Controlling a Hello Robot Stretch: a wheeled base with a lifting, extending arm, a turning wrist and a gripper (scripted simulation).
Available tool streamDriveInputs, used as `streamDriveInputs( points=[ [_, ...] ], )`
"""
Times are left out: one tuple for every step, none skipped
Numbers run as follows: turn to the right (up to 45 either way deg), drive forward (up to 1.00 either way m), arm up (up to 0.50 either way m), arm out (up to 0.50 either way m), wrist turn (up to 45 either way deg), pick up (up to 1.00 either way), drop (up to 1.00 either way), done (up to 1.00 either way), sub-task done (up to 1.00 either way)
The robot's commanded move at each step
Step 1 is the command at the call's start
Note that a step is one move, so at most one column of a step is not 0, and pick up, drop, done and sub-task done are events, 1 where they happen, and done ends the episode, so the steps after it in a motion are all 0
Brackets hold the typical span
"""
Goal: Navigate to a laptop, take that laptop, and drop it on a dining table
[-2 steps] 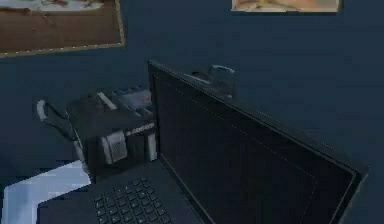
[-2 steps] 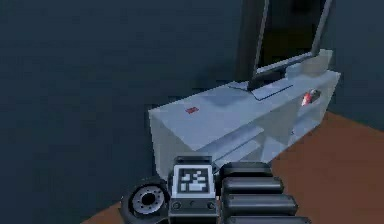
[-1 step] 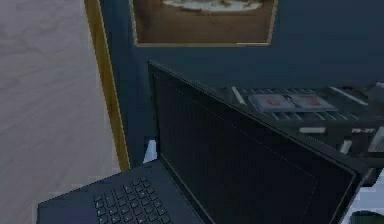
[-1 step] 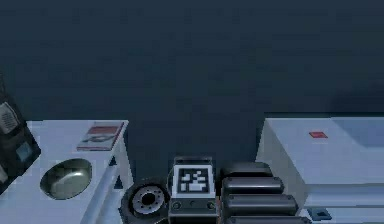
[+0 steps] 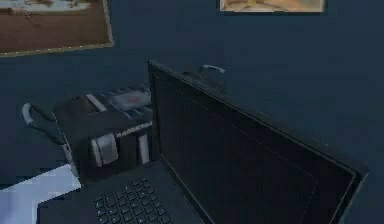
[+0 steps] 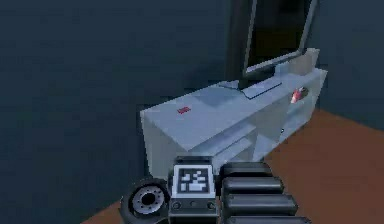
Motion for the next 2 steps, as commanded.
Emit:
streamDriveInputs(
  points=[
    [-36.0,0.00,0.00,0.00,0.0,0.00,0.00,0.00,0.00],
    [30.0,0.00,0.00,0.00,0.0,0.00,0.00,0.00,0.00]
  ],
)
